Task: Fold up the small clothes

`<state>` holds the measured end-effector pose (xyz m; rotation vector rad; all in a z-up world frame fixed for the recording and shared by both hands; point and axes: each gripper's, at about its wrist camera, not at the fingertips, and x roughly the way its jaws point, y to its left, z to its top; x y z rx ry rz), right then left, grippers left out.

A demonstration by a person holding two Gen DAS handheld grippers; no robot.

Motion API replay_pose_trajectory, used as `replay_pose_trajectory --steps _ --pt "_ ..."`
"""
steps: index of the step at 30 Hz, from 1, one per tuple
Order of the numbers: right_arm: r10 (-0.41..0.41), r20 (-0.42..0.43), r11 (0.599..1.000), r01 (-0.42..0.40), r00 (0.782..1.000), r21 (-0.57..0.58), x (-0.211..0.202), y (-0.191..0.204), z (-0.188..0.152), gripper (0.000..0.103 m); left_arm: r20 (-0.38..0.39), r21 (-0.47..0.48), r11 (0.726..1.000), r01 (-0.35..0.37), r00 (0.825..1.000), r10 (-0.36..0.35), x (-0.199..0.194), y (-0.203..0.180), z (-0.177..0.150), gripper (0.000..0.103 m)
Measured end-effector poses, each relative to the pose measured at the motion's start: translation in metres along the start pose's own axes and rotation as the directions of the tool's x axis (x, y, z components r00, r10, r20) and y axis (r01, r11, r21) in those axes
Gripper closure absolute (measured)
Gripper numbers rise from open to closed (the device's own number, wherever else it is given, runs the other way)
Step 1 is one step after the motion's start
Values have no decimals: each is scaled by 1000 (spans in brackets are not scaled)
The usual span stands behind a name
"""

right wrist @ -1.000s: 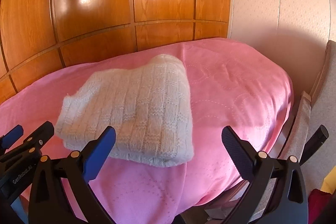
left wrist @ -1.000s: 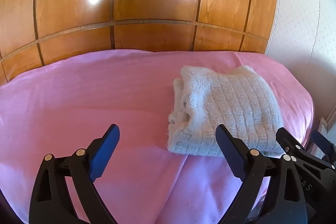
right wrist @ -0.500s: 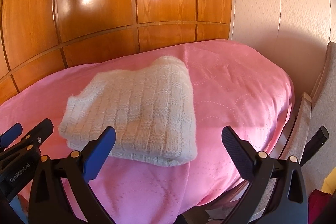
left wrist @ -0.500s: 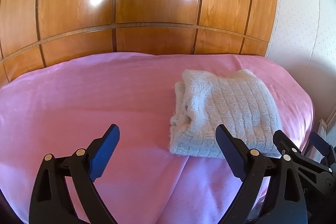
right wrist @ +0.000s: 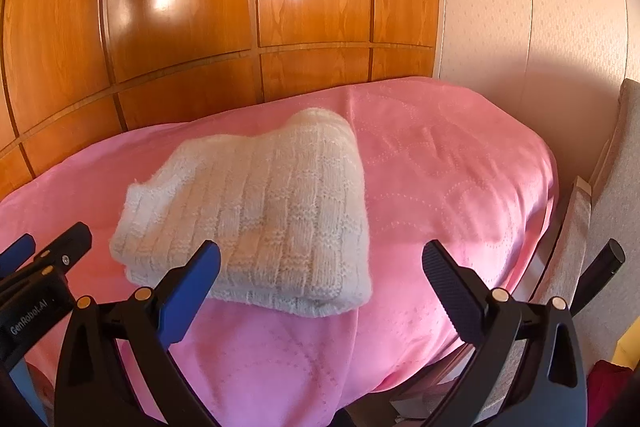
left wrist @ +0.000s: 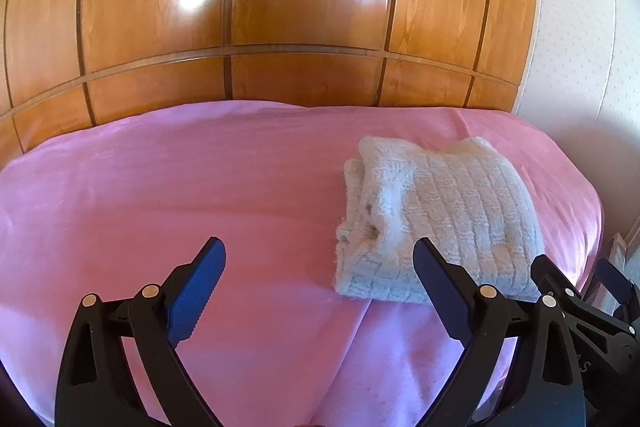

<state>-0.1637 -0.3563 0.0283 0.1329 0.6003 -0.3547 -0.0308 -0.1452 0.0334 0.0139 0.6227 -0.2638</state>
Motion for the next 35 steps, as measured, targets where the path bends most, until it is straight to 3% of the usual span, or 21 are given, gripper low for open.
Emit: replay_pose_trajectory --steps 24,35 --pt "17 -5 1000 -17 1000 10 0 -1 -1 2 60 28 1000 -6 998 4 -12 -6 2 9" --pt "25 25 999 -26 999 20 -2 -5 4 2 -15 -20 1000 -14 1000 13 3 0 0 9"
